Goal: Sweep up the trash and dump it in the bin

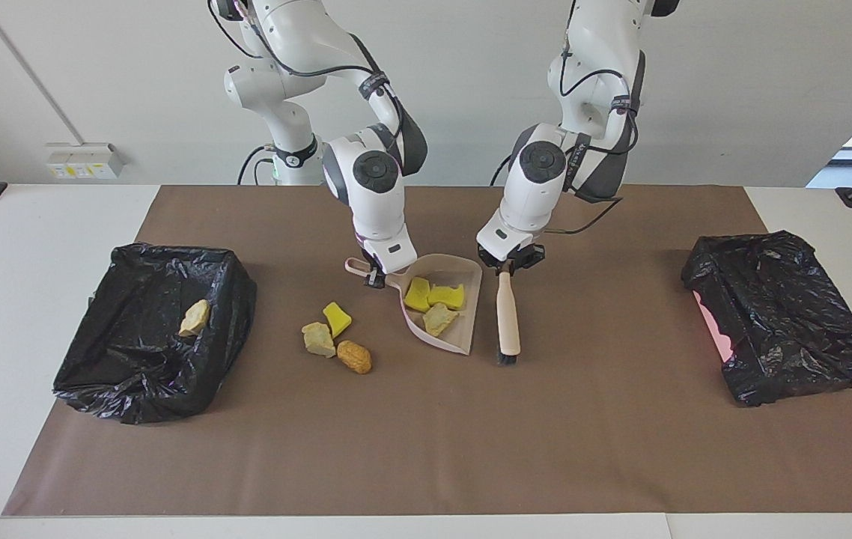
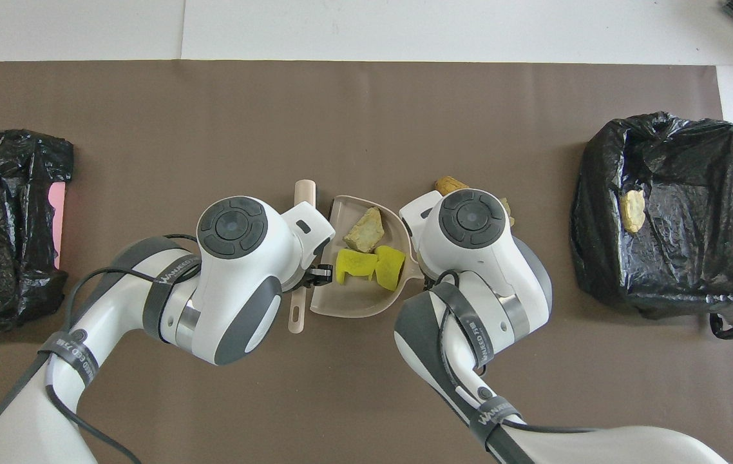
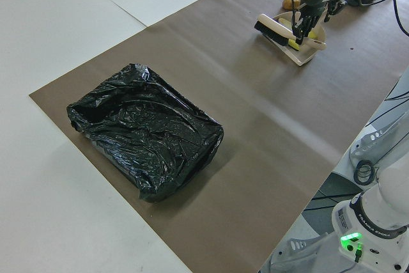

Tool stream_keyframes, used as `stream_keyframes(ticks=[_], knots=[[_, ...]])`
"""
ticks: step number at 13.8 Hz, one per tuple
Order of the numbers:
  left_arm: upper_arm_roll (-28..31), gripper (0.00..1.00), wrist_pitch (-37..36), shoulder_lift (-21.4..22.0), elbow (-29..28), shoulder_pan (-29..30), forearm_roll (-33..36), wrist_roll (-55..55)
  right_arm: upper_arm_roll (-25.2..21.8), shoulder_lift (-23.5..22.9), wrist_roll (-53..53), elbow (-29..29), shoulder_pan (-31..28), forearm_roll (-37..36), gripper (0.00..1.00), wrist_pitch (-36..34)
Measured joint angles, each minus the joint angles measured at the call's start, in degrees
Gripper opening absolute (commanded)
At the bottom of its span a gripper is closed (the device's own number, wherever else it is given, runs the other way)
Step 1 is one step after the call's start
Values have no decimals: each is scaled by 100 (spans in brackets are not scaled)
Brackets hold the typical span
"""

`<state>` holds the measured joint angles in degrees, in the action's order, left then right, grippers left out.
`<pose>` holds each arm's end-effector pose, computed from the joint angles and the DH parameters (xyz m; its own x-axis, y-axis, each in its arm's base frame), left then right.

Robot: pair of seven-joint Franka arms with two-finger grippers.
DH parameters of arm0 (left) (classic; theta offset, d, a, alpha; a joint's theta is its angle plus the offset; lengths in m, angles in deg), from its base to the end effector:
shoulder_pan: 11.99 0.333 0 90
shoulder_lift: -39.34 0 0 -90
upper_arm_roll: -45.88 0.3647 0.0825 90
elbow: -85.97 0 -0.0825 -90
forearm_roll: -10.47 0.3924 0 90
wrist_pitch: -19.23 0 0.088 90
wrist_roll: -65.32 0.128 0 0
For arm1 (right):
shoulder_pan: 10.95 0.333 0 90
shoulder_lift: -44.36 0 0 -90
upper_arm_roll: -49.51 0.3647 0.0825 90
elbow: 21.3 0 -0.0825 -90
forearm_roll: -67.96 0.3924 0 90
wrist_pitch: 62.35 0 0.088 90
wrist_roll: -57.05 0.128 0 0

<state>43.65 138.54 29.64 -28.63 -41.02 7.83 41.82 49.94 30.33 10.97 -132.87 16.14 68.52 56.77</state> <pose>0.5031 -0.3083 0.3906 0.9890 -0.1104 -0.0980 -0.1103 -0.9939 0.0060 0.5395 0.2816 0.3684 0.2837 0.9563 -0.0713 0.9532 -0.2894 -0.0881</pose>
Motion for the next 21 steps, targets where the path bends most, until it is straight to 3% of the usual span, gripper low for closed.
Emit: stream_keyframes(ticks=[3, 6, 10, 13, 17, 21], knots=[[8, 0, -136, 15, 9, 26, 36, -75, -49, 172, 17, 32, -108, -7, 0, -208], [-75, 0, -504, 133, 4, -44, 39, -459, -64, 661, 17, 61, -471, -48, 0, -750], [-141, 0, -458, 540, -586, -748, 42, -1222, -75, 1308, 10, 113, -1050, -170, 0, -1481], [-167, 0, 142, 1087, -1488, -1528, 44, -2178, -98, 1740, -465, 272, -1973, -195, 0, -2056], [-184, 0, 362, 1656, -2216, -2397, 45, -3329, -137, 1849, -1300, 493, -3503, -364, 0, -2314], [-187, 0, 870, 1871, -2666, -2779, 42, -3728, -153, 1737, -1856, 538, -4186, -1704, 0, -1768]])
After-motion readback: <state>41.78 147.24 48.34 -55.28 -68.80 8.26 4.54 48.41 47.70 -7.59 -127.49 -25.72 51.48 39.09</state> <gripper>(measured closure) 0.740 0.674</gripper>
